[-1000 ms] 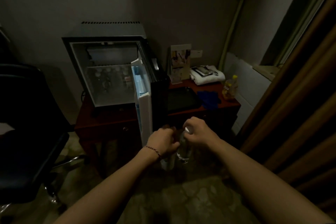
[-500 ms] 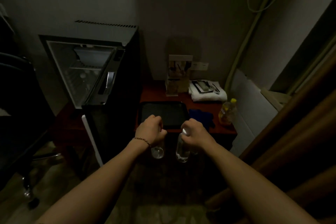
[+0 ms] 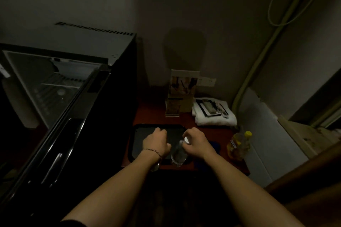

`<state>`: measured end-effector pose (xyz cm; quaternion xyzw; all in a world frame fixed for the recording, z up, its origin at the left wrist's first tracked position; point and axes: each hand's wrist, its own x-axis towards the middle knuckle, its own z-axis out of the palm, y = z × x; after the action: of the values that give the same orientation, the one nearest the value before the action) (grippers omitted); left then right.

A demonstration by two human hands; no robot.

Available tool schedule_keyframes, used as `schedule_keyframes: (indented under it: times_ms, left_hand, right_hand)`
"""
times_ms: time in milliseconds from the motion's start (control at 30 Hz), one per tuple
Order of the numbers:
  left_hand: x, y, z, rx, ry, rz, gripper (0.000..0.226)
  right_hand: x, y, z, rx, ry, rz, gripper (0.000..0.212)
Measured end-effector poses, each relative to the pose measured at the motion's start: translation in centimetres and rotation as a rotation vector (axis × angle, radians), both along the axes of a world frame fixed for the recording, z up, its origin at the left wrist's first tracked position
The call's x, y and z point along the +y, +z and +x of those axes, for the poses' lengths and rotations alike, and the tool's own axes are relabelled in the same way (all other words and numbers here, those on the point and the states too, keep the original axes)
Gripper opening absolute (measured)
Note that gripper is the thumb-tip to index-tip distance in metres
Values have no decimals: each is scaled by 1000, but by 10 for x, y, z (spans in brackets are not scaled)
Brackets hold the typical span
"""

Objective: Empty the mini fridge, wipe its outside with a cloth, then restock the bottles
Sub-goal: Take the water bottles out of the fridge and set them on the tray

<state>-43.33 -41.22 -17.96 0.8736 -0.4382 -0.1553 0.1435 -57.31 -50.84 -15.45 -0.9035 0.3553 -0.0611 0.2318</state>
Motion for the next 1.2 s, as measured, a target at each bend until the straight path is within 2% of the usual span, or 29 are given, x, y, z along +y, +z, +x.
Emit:
schedule_keyframes:
  times_ms: [233,500,867,1200]
  left_hand:
    - [-38,-19,37,27,53,-51,16]
    - [-107,-29,57,47,54,-95,13]
    - [-199,-52,75,8,33,37,29]
    - [-215,-80,89,54,6,110,29]
  right_hand:
    - [-54,-6,45,80,-32,9,31]
    - [-122,-30,78,134,66,6,31]
    - [-212,-69,113,205,206,41,28]
    - [-232,-99,122,199,196,104,25]
